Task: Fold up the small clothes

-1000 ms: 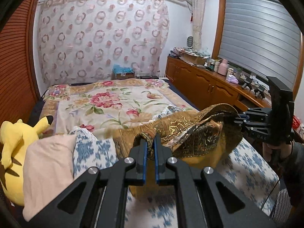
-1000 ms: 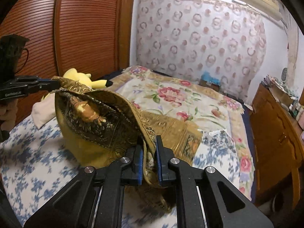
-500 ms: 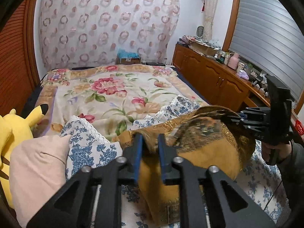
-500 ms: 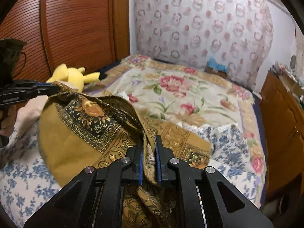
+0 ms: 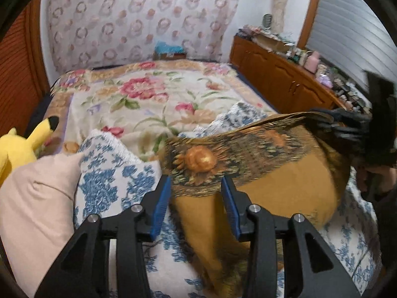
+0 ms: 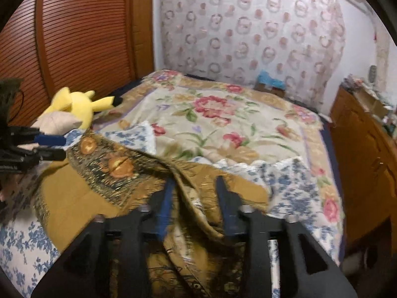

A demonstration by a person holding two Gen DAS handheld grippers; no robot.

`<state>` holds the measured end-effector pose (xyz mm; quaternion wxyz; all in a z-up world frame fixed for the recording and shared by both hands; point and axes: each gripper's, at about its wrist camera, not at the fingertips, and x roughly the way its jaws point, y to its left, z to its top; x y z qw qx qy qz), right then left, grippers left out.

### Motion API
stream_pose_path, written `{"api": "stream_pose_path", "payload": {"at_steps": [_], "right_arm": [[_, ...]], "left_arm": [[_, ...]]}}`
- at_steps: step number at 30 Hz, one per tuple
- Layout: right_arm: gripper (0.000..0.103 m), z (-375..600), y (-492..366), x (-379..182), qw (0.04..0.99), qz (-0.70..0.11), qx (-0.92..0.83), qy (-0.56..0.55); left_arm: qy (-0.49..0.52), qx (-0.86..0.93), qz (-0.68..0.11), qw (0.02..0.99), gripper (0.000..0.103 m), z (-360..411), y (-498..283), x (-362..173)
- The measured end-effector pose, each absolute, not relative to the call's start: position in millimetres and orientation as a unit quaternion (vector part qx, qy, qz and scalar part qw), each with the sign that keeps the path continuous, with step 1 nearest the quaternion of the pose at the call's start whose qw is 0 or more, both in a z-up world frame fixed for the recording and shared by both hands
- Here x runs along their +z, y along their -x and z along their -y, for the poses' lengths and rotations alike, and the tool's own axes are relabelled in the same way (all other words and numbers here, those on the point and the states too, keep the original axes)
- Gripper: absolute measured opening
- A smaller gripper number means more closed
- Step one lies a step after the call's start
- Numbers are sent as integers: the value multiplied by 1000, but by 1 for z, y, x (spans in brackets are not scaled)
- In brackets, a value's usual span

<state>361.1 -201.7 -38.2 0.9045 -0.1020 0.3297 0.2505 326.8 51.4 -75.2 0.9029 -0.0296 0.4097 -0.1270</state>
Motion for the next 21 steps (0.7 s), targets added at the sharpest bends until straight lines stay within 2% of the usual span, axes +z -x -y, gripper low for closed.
{"api": "stream_pose_path", "payload": {"at_steps": [1,3,6,21], "right_arm": [[52,206,-358,-34,905,-327,253,96],[66,213,-351,-26,908,-324,248,92],[82,224,-343,-27,914,-325,227,84],[85,250,-368,-92,878,-415,239,10]], "left_arm": [[29,-121,-413,902,40,-52,-328,-78],[34,-118,-419,900,40,-55,-330,-83],[34,-116,-427,896,40,-55,-331,-89],[35,-117,-446,887,41,-53,-340,-102]]}}
